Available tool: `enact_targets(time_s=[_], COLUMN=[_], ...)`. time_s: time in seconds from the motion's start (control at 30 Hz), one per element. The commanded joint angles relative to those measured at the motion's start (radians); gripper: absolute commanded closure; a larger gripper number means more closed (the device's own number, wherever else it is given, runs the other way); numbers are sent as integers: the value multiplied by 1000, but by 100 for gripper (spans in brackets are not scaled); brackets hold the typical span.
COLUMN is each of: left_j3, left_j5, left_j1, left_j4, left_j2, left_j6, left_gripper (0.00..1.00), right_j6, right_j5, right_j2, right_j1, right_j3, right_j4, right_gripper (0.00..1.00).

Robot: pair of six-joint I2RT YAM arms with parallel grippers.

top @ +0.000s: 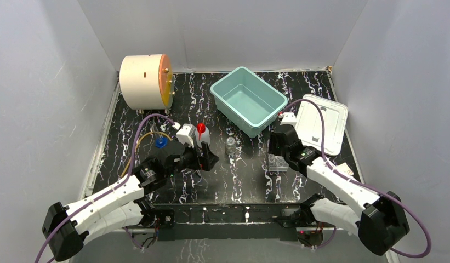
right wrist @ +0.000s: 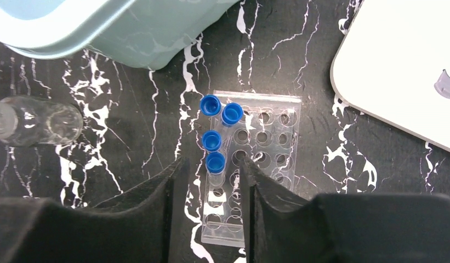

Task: Organize the chemistry lab equipment

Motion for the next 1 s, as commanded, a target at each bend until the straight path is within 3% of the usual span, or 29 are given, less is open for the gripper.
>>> enact_targets(time_s=[0.0,0.4,0.97], left_j3=[-6,-10,-15], left_j5=[3,3,5], left_j1=[7,9,9], left_j4=[7,8,7], left_j2=[-8,-15,-24], left_j6=[11,11,10], left_gripper=[2,2,2], right_j6=[-2,-15,-26], right_j5=[37,-30,-157], right_j2=[23,-8,-78], right_j1=[5,5,5], right_j3=[48,32,-26], right_j4=[4,-17,-49], right_gripper=[56,85,87])
